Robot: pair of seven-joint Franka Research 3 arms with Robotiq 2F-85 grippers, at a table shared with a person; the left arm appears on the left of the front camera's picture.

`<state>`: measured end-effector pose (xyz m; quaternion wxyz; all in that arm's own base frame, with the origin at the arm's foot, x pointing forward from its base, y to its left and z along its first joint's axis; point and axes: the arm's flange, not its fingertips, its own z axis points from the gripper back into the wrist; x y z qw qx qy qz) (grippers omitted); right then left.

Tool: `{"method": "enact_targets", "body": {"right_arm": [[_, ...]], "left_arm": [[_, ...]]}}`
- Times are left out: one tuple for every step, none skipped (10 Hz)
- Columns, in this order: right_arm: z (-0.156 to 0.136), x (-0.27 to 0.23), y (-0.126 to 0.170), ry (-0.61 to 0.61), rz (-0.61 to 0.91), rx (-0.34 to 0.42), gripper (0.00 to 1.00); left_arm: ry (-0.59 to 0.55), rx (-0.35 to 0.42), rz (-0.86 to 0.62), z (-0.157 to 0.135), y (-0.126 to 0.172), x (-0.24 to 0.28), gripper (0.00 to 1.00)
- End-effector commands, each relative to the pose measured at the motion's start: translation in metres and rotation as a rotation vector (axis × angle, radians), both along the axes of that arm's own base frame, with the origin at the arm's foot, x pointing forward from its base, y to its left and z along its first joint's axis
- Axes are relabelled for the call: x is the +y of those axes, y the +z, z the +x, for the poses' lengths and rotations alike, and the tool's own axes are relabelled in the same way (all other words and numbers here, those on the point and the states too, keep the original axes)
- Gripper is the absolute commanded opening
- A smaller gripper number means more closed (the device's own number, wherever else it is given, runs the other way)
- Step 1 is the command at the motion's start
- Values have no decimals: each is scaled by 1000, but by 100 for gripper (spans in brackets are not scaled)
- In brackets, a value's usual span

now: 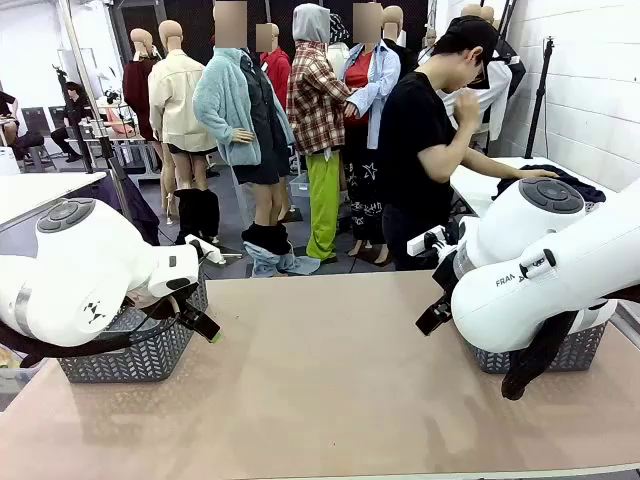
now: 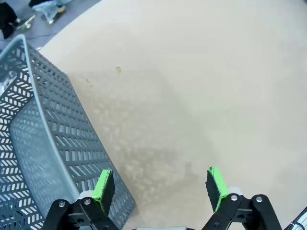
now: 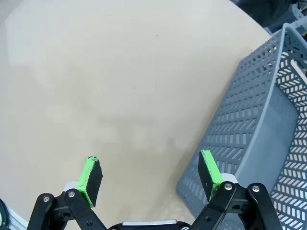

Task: Sort the tops and bottoms.
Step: Lift clothes from the center of the table with your left hand.

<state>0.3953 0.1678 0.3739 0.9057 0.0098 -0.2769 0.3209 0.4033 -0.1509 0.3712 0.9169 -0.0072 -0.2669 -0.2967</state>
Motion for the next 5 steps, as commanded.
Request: {"method": "enact_targets", "body": {"right_arm": [[0, 0, 0, 0, 0, 0, 100], [0, 0, 0, 0, 0, 0, 100], [0, 0, 0, 0, 0, 0, 100], [0, 0, 0, 0, 0, 0, 100], [0, 0, 0, 0, 0, 0, 100]], "left_arm": [[0, -1, 0, 0, 0, 0, 100], [0, -1, 0, 0, 0, 0, 100], [0, -1, 0, 0, 0, 0, 100], [0, -1, 0, 0, 0, 0, 100], [0, -1, 0, 0, 0, 0, 100]]}}
